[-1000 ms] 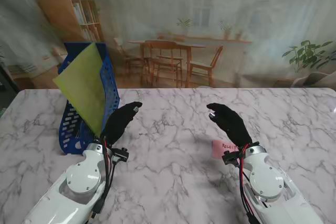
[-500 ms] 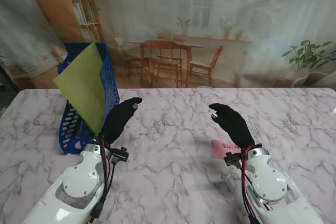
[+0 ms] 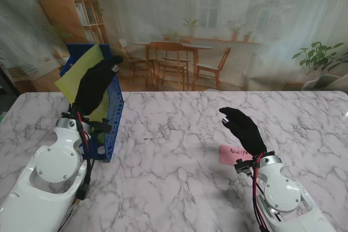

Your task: Open the sliding file folder, put the receipt in and insert it into the document holder

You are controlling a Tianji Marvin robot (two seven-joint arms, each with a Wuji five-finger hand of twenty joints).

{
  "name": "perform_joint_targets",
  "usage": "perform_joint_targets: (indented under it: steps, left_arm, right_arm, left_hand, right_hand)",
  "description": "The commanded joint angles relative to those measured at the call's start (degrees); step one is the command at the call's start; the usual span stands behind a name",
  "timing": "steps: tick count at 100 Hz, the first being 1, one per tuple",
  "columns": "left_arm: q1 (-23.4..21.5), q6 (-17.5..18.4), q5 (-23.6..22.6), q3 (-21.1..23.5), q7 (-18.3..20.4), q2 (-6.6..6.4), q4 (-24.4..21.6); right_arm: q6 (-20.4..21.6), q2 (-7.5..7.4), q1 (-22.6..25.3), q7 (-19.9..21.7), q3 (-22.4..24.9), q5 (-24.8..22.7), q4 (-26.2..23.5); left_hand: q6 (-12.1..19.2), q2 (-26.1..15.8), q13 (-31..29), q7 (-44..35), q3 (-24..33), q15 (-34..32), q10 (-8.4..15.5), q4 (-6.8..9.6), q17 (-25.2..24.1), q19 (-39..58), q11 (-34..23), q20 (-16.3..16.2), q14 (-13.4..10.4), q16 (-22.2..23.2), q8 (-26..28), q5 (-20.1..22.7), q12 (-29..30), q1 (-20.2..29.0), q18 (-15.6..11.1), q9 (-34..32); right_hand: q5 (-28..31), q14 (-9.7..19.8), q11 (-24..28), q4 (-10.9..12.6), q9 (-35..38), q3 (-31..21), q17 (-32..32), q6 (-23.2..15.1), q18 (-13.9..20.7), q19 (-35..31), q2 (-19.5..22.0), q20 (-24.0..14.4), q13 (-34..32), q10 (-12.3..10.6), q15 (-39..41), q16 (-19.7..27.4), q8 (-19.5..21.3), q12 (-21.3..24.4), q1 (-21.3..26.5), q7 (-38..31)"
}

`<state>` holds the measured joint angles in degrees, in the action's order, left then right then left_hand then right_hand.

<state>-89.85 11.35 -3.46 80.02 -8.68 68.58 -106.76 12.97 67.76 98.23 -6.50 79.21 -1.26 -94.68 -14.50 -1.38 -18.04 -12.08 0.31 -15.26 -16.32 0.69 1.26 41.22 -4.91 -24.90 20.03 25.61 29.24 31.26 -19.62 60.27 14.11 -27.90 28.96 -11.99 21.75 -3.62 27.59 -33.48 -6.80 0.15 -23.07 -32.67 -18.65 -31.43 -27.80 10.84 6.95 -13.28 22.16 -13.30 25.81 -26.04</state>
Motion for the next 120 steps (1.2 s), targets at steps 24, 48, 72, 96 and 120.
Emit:
perform_joint_targets:
  steps: [24, 48, 72, 96, 120]
  left_arm:
    - [-1.8, 1.9, -0.6, 10.7, 0.3, -0.78, -0.6]
    - [-3.4, 3.8, 2.4, 15.7, -1.5, -0.03, 3.4]
    - [-2.3, 4.2, 3.7, 16.2, -4.2, 0.9, 10.1]
    - [0.0, 3.3, 5.3, 13.7, -3.9, 1.16, 16.0]
    - [1.2, 3.2, 6.4, 10.7, -3.8, 1.43, 19.7]
  right_arm:
    - [-0.6, 0.07, -0.3, 0.2, -0.4, 0.1, 0.4]
    - [-1.3, 0.06, -0.8, 0.3, -1.0, 0.0, 0.6]
    - [-2.0, 0.06, -1.0, 0.4, -1.3, -0.2, 0.7]
    - [-2.7, 0.08, -1.0, 0.3, -1.6, -0.4, 0.5]
    - [-2.7, 0.13, -1.0, 0.1, -1.6, -0.4, 0.5]
  left_hand:
    - [0.9, -1.6, -1.5, 0.1, -1.7, -1.0, 0.9, -1.15, 0.4, 1.5, 0.4, -0.8, -1.1, 0.7, 0.5, 1.6, -0.5, -0.9, 0.0, -1.6]
    - [1.0, -1.2, -1.4, 0.0, -1.6, -0.4, 1.2, -1.19, 0.1, 0.7, 0.6, -0.3, -1.5, 0.4, 0.8, 1.8, -0.3, -0.7, -0.4, -1.6]
    - [1.4, -1.2, -0.1, 2.1, -1.8, 0.7, 1.8, -1.22, 0.0, -1.5, 1.2, 1.0, -2.2, -0.2, -0.8, -0.8, 0.5, -1.1, -1.5, 0.8]
    - [1.3, 0.4, 1.7, 4.8, -2.0, 1.6, 2.2, -1.16, -0.2, -2.5, 2.5, 1.4, -3.0, -0.7, -2.6, -7.8, 1.9, -3.0, -3.3, 5.2]
    - [0.0, 3.2, 1.2, 6.2, -1.6, 0.8, 1.6, -0.9, 1.6, -1.4, 2.1, 0.9, -2.8, -0.6, -4.2, -10.3, 2.5, -3.6, -4.3, 4.8]
  right_hand:
    - [1.8, 0.6, 0.6, -0.8, 1.0, 1.0, -0.1, 0.2, 1.1, 0.9, 1.1, -0.8, -1.3, -0.3, -1.2, -0.9, 0.6, -0.4, -0.8, 1.3]
    - [1.9, 0.6, 0.7, -0.8, 1.0, 1.1, -0.1, 0.3, 1.2, 1.0, 1.1, -0.8, -1.2, -0.3, -1.2, -1.0, 0.7, -0.5, -0.8, 1.3]
    - [2.0, 0.5, 0.8, -0.8, 1.1, 1.2, -0.1, 0.3, 1.1, 0.9, 1.1, -0.9, -1.3, -0.3, -1.2, -1.0, 0.8, -0.5, -0.8, 1.3]
    - [2.0, 0.6, 1.0, -0.8, 1.2, 1.2, -0.1, 0.3, 1.2, 1.0, 1.1, -0.9, -1.2, -0.3, -1.2, -1.0, 0.9, -0.6, -0.9, 1.3]
    - [2.3, 0.5, 1.3, -0.8, 1.4, 1.1, -0.2, 0.3, 1.2, 0.9, 1.1, -1.0, -1.3, -0.1, -1.1, -1.1, 1.0, -0.7, -0.8, 1.2]
